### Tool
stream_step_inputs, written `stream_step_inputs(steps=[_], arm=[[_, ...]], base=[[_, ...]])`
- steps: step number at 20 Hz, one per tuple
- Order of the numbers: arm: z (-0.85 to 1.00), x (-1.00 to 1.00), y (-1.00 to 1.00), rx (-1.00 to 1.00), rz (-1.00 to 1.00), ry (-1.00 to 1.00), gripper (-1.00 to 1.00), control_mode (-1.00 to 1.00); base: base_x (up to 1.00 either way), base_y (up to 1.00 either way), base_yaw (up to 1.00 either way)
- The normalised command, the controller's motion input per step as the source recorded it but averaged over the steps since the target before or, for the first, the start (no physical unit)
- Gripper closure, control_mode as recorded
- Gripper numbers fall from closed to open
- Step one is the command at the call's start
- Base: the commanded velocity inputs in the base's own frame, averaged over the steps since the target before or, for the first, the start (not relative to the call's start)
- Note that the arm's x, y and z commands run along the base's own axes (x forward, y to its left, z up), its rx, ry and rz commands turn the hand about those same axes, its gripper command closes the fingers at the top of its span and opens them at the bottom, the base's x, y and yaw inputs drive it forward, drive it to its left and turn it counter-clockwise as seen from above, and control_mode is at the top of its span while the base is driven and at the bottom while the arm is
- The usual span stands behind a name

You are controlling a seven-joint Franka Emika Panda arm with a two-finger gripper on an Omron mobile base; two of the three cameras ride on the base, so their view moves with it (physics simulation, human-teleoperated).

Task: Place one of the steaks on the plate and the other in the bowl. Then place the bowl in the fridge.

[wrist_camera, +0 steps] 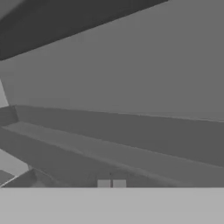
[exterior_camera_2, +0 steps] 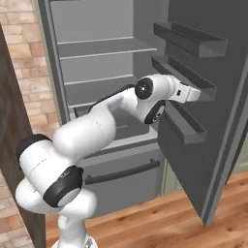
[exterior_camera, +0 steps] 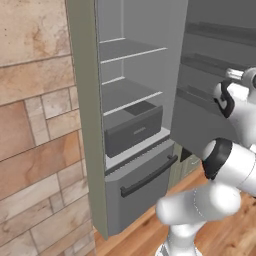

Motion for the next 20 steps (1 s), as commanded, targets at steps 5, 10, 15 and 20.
stream_step_inputs(steps=[5,10,15,20], arm=[[0.03,0.32,-0.38,0.04,0.00,0.08,1.00,-1.00],[0.40,-0.37,0.05,0.07,0.00,0.00,1.00,-1.00],[0.89,-0.65,0.57,0.03,0.01,0.00,1.00,-1.00],[0.59,-0.83,1.00,0.00,0.01,0.16,1.00,-1.00]], base=[[0.00,0.00,0.00],[0.00,0.00,0.00],[0.00,0.00,0.00],[0.00,0.00,0.00]])
